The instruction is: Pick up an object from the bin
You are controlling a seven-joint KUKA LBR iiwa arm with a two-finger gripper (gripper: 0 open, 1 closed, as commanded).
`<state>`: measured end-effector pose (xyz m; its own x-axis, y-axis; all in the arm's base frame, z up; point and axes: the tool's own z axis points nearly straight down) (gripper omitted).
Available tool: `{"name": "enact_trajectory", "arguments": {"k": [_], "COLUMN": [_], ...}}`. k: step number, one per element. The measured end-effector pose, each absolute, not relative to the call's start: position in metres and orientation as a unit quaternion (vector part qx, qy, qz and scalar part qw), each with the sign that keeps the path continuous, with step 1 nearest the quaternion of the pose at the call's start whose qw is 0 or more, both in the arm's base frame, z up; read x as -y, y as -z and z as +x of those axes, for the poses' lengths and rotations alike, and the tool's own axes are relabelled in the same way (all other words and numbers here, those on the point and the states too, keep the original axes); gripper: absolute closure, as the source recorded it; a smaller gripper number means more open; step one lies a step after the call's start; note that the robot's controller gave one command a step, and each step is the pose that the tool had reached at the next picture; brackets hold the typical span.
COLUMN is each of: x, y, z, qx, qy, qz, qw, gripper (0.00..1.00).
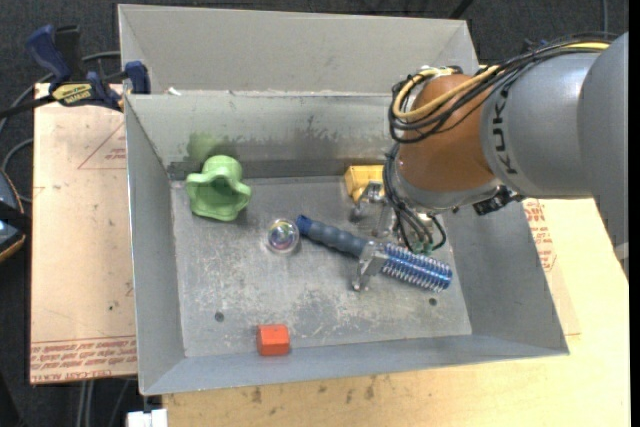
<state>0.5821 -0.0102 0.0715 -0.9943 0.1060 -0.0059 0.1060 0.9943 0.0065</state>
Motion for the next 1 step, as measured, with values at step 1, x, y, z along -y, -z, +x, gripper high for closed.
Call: {"name": "enact_trajectory", "arguments": {"k": [1], "x": [0.0093], "y": [-0.0769], "z": [0.5837], "qx": [-0.999], "qy": [-0.002], "qz": [0.051], "qw": [0.004], "gripper": [1.0]}}
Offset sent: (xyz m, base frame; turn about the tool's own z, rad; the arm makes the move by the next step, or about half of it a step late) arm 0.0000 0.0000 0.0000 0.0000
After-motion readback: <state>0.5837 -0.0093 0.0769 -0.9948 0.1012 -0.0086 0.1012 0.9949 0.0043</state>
